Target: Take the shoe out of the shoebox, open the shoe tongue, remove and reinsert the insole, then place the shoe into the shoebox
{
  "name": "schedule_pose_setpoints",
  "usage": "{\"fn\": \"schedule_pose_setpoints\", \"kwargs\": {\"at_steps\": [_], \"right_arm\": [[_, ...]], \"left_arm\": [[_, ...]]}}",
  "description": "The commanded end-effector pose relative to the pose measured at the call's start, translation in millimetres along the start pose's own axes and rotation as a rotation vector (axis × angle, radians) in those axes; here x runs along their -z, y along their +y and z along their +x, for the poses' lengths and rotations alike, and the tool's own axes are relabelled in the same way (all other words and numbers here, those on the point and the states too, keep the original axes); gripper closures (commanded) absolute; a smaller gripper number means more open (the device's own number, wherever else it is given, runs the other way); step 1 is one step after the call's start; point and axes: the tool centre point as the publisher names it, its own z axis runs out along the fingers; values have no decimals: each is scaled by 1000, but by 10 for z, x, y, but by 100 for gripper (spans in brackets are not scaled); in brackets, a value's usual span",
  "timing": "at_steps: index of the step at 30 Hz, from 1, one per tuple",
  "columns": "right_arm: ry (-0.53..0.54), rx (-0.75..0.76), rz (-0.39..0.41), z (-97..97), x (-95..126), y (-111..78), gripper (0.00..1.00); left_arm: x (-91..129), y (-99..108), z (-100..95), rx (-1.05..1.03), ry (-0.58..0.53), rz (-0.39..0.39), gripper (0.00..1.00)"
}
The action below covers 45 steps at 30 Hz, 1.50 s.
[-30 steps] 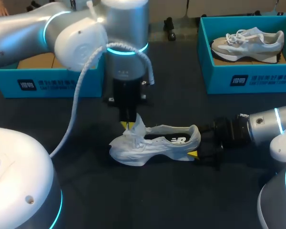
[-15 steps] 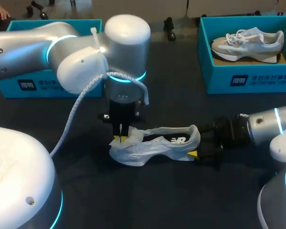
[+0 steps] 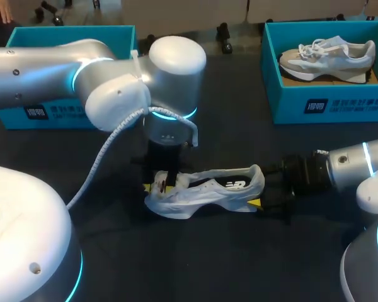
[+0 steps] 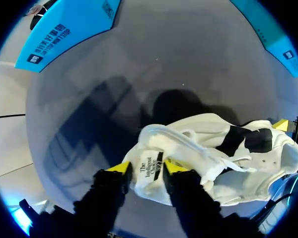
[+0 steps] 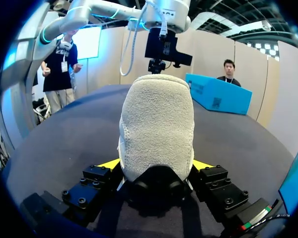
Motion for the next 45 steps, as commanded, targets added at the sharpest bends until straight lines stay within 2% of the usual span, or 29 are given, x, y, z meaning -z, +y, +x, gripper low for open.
{"fn": "schedule_pose_setpoints", "kwargs": {"at_steps": [1,9,16,25,33,34,37,42,45], "right_arm": [[-2,0,5,2,-23,6,100],[-2,0,5,2,-23,6,100],[-2,0,5,2,-23,6,100],[-2,0,5,2,-23,6,100],[-2,0,5,2,-23,6,100],[-2,0,5,2,-23,6,100],[-2,0,5,2,-23,6,100],[-2,0,5,2,-23,6,100],[-2,0,5,2,-23,6,100]], "left_arm": [[72,24,-39,-2,16,7,0],[386,58,-84,-58,93,53,0],[668,57,31,-174,147,130,0],[958,66,187,-294,167,190,0],[1218,50,362,-654,201,260,0],[1235,36,369,-652,195,283,0],[1349,-15,380,-838,197,349,0],[1482,-48,360,-1180,197,351,0],[1550,-54,352,-1309,180,372,0]]}}
